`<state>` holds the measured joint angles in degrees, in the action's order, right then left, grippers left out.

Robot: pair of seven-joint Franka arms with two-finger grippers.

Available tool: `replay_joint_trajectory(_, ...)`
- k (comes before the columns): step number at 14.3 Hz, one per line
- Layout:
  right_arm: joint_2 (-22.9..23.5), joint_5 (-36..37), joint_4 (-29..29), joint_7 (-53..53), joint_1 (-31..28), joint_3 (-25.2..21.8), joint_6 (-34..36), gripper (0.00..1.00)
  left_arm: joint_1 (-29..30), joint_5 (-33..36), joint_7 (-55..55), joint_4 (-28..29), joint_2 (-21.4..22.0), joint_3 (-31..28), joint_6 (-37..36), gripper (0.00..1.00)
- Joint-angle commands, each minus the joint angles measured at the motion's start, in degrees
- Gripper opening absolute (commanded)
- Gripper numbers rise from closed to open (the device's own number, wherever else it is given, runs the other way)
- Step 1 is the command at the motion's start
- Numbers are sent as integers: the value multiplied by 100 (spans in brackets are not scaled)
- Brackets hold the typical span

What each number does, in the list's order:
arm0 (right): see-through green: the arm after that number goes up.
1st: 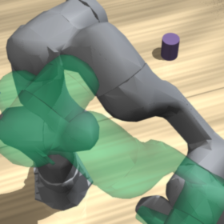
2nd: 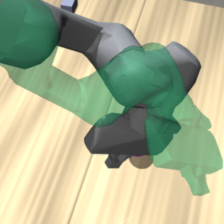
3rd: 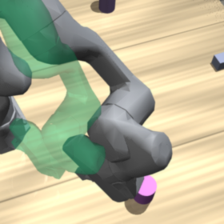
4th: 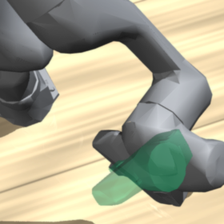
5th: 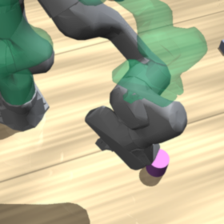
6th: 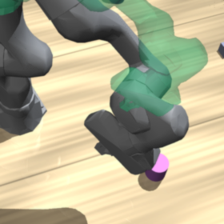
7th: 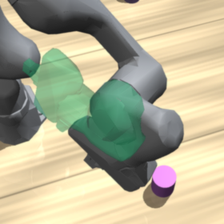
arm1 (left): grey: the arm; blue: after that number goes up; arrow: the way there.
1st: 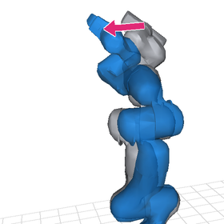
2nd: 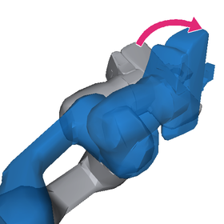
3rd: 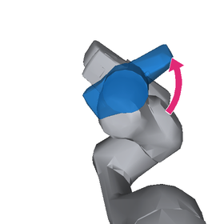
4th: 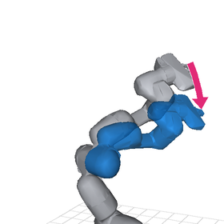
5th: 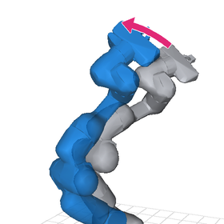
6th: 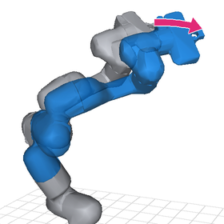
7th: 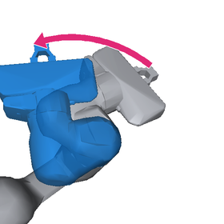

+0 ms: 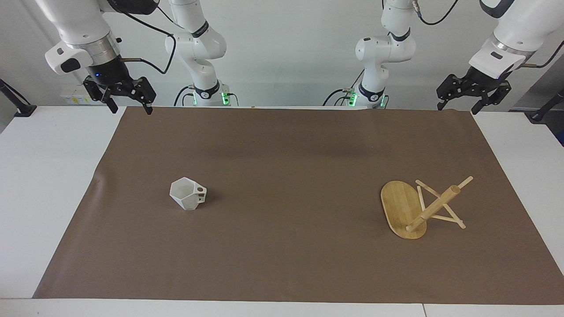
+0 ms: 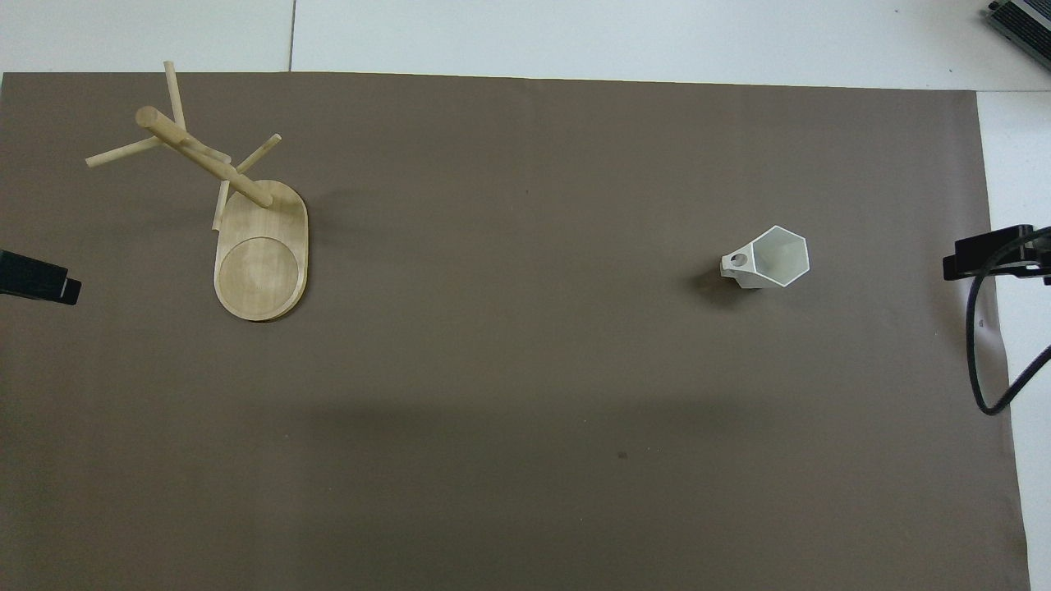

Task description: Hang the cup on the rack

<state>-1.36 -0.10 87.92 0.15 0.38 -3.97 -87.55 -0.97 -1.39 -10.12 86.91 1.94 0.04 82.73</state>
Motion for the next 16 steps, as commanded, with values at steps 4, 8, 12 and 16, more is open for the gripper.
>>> replay_joint_trajectory(4, -189, -104, 260, 135, -56, 1, -69, 100, 53, -46, -61, 90, 79, 5, 6, 100)
replay_joint_trajectory(8, -207, -96, 296, 135, -56, 1, -104, 100, 53, -46, -69, 90, 88, 5, 6, 100)
replay_joint_trajectory(12, -207, -104, 305, 144, -56, 1, -148, 100, 53, -46, -69, 90, 79, 5, 6, 100)
replay_joint_trajectory(16, -207, -96, 305, 144, -56, 1, -157, 100, 53, -46, -61, 90, 79, 5, 6, 100)
